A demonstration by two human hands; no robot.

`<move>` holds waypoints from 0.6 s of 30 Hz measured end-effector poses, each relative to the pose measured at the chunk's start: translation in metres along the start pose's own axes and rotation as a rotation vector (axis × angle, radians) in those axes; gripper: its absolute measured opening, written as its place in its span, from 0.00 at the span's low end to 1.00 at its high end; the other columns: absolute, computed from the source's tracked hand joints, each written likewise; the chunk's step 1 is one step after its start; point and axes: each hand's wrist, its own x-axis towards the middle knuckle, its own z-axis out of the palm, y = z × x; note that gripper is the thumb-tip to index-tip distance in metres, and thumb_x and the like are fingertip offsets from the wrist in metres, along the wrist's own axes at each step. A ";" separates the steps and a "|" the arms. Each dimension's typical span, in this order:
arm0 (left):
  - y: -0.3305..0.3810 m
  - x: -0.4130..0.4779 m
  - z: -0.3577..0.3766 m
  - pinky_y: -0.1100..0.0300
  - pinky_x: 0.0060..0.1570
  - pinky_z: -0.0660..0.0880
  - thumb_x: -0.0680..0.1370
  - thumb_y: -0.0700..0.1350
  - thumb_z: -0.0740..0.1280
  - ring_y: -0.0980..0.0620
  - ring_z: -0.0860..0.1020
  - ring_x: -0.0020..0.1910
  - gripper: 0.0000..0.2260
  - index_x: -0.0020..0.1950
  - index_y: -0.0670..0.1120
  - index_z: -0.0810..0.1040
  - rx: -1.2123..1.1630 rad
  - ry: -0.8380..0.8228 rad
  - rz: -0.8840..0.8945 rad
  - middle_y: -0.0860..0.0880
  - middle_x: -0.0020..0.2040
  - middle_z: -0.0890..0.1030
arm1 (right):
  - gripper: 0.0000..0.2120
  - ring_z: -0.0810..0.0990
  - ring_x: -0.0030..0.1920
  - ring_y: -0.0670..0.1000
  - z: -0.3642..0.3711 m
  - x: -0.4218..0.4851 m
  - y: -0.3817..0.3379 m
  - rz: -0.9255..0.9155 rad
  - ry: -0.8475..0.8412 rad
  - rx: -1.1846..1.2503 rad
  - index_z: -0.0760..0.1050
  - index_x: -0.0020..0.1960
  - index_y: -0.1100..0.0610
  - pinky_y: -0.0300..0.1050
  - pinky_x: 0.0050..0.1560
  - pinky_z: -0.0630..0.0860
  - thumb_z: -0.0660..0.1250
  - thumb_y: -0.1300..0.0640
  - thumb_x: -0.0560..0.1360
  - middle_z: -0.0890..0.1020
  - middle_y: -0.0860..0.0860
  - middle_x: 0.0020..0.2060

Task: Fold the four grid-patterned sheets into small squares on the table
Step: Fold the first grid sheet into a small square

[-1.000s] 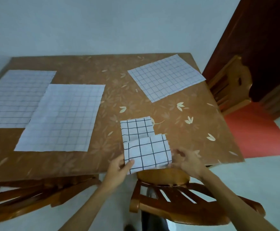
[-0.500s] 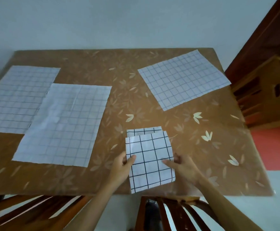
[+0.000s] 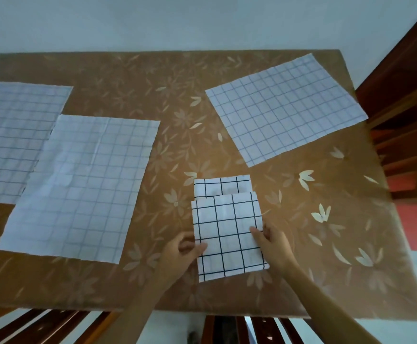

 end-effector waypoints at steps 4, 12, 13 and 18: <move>0.000 -0.003 0.000 0.61 0.39 0.82 0.74 0.48 0.75 0.51 0.85 0.39 0.17 0.59 0.43 0.78 -0.052 -0.026 -0.014 0.48 0.43 0.87 | 0.18 0.81 0.41 0.65 -0.002 0.012 0.000 0.001 0.074 -0.020 0.71 0.46 0.64 0.59 0.39 0.79 0.66 0.48 0.79 0.81 0.65 0.42; 0.005 -0.007 -0.003 0.64 0.35 0.79 0.76 0.51 0.72 0.56 0.84 0.35 0.17 0.61 0.46 0.78 0.033 -0.036 0.019 0.50 0.41 0.87 | 0.12 0.76 0.32 0.44 0.002 0.045 -0.029 -0.023 0.069 -0.076 0.69 0.39 0.49 0.41 0.33 0.71 0.65 0.51 0.80 0.76 0.46 0.30; 0.002 -0.007 -0.003 0.63 0.36 0.80 0.76 0.51 0.73 0.54 0.84 0.35 0.17 0.62 0.45 0.78 0.044 -0.028 0.008 0.50 0.40 0.87 | 0.14 0.72 0.30 0.43 0.004 0.047 -0.032 -0.024 0.064 -0.085 0.67 0.37 0.49 0.38 0.31 0.67 0.65 0.52 0.81 0.73 0.44 0.29; -0.005 -0.004 -0.001 0.53 0.37 0.83 0.78 0.48 0.72 0.53 0.84 0.37 0.12 0.60 0.47 0.78 0.046 -0.015 -0.036 0.53 0.41 0.87 | 0.11 0.67 0.29 0.46 0.013 0.058 -0.036 -0.069 0.053 -0.153 0.68 0.40 0.54 0.41 0.32 0.65 0.64 0.52 0.80 0.68 0.46 0.27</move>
